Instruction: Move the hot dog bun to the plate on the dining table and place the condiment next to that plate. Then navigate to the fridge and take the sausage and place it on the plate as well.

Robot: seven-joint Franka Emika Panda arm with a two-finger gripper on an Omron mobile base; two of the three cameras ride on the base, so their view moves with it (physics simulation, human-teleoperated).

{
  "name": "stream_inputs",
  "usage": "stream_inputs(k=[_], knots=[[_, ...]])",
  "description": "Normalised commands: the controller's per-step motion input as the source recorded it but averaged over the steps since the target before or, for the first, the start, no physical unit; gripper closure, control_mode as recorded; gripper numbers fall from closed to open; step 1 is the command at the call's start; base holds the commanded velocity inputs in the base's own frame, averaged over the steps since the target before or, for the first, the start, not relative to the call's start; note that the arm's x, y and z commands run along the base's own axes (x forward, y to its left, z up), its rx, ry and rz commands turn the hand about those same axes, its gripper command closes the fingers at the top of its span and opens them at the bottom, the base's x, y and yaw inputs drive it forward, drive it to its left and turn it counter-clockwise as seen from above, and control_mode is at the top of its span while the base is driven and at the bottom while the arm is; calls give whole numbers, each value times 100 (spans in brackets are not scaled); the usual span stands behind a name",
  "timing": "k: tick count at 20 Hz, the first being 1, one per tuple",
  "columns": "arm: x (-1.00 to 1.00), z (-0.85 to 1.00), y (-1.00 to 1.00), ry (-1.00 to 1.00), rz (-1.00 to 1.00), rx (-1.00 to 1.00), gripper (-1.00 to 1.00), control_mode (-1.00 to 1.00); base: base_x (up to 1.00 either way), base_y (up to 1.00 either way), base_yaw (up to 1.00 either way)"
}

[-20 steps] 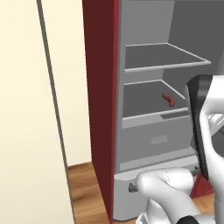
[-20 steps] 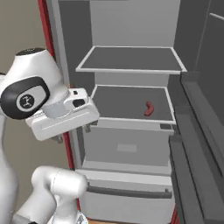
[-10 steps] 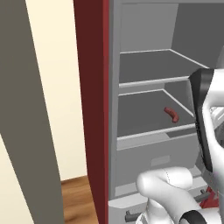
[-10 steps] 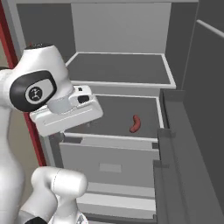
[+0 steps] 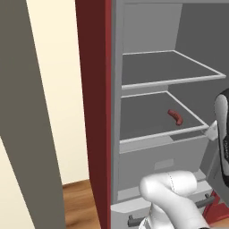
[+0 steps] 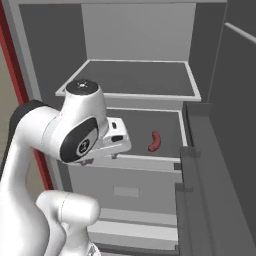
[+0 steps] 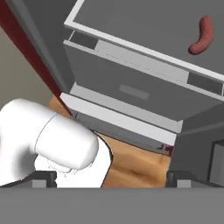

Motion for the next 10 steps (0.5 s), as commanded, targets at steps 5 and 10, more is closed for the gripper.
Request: stream_inputs(k=[5,10], knots=[[97,-24,2,0,-17,0,-100,-100,0,0,0],[79,-54,-20,-2,-21,6,-100,-100,0,0,0]])
